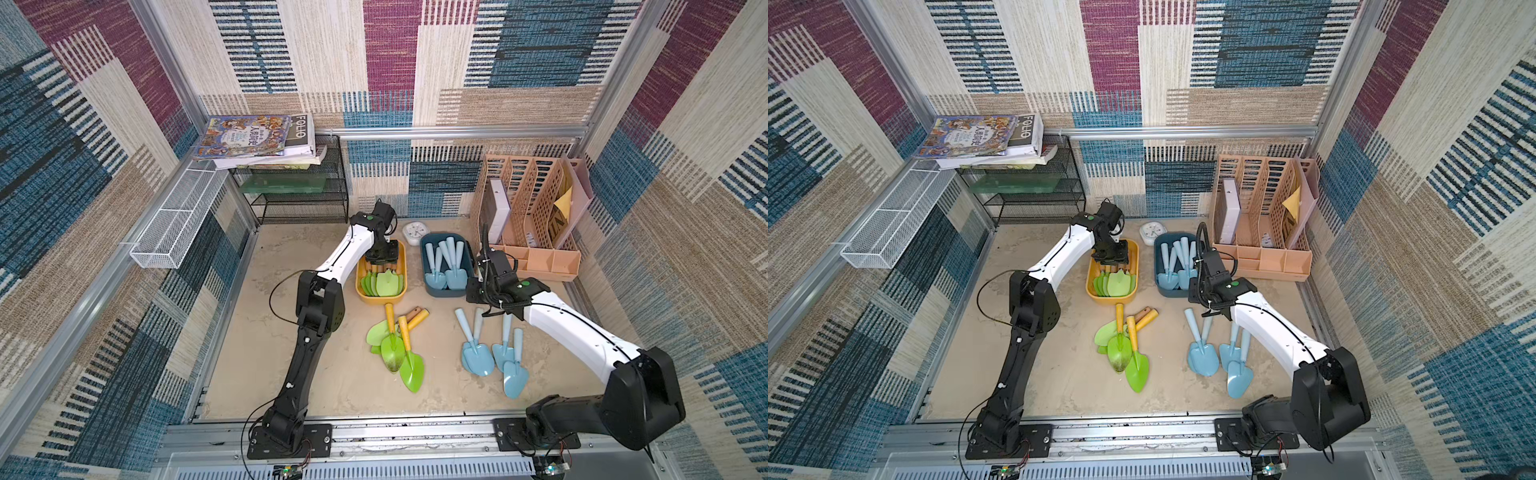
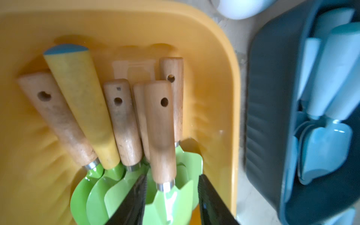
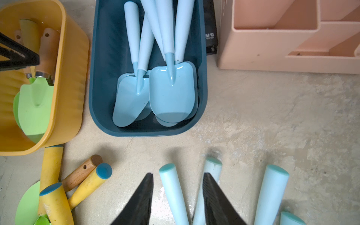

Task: Sort the small shovels by color and place them into the storage box
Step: Place the shovel in the storage box, then pick up the shovel from the center of the board.

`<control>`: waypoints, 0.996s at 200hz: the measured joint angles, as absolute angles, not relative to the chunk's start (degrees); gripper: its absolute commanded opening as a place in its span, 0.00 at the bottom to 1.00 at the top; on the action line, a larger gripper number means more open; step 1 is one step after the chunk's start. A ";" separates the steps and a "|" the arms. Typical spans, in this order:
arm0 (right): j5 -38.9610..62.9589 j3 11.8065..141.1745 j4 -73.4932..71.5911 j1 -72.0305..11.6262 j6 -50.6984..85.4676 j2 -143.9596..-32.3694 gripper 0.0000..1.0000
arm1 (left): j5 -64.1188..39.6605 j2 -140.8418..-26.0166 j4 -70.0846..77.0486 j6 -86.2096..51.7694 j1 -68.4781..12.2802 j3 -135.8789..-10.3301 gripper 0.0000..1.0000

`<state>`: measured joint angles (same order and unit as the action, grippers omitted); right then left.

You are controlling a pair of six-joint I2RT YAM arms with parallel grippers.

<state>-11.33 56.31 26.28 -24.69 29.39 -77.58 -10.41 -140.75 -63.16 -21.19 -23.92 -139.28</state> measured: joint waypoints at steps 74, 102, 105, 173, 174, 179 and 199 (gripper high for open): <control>-8.69 51.88 26.04 -25.02 29.82 -77.45 0.46 | -10.22 -123.92 -60.99 -24.08 -24.49 -121.08 0.46; -6.59 49.89 25.87 -27.16 30.00 -78.65 0.47 | -10.04 -115.96 -56.25 -26.59 -24.45 -104.55 0.46; -6.42 49.76 25.85 -27.46 30.04 -78.85 0.46 | -10.02 -114.98 -55.66 -27.03 -24.45 -102.65 0.46; -5.98 47.97 24.82 -28.91 31.79 -82.00 0.46 | -10.22 -108.57 -47.83 -31.51 -24.45 -91.07 0.46; -6.00 47.94 24.82 -28.91 31.79 -82.08 0.46 | -10.22 -108.55 -47.79 -31.51 -24.45 -91.07 0.46; -5.98 47.90 24.71 -28.91 31.79 -82.24 0.46 | -10.22 -108.42 -47.62 -31.48 -24.45 -91.07 0.46; -5.98 47.53 24.27 -28.91 31.77 -83.02 0.46 | -10.07 -107.90 -47.03 -31.51 -24.45 -90.96 0.46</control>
<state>-5.98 47.53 24.27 -28.91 31.77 -83.02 -10.07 -107.90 -47.03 -31.51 -24.45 -90.96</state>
